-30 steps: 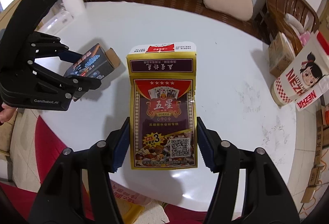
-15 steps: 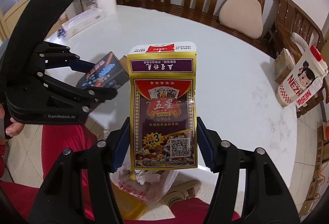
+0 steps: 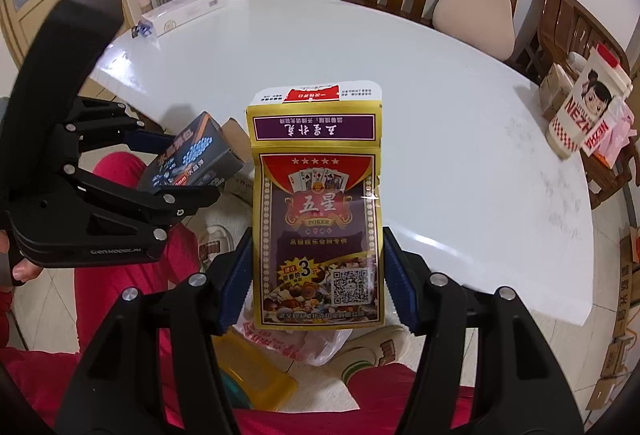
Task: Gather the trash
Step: 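Lift the black-and-orange box with the left gripper while the right gripper lifts the card pack, then carry both held boxes down past the table edge over the white bag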
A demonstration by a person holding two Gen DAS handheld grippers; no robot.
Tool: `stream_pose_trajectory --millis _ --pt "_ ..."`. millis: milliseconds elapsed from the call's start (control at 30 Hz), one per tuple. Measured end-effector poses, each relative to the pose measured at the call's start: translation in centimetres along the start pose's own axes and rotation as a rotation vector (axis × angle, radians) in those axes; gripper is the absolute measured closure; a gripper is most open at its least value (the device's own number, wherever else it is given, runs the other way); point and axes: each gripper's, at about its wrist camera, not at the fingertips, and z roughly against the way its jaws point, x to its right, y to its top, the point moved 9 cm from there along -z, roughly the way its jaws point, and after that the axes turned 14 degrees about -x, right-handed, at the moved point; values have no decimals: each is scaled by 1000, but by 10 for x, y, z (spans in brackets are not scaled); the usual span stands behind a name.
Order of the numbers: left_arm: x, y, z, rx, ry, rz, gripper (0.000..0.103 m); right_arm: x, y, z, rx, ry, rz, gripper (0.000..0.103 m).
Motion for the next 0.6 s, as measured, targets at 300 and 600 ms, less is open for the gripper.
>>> stream_pose_trajectory --millis 300,600 --pt "24 -24 -31 -33 -39 -10 51 -12 -33 -17 -39 -3 -6 44" --pt "34 -45 -61 -77 -50 -19 51 -20 -50 -49 -95 27 -33 44"
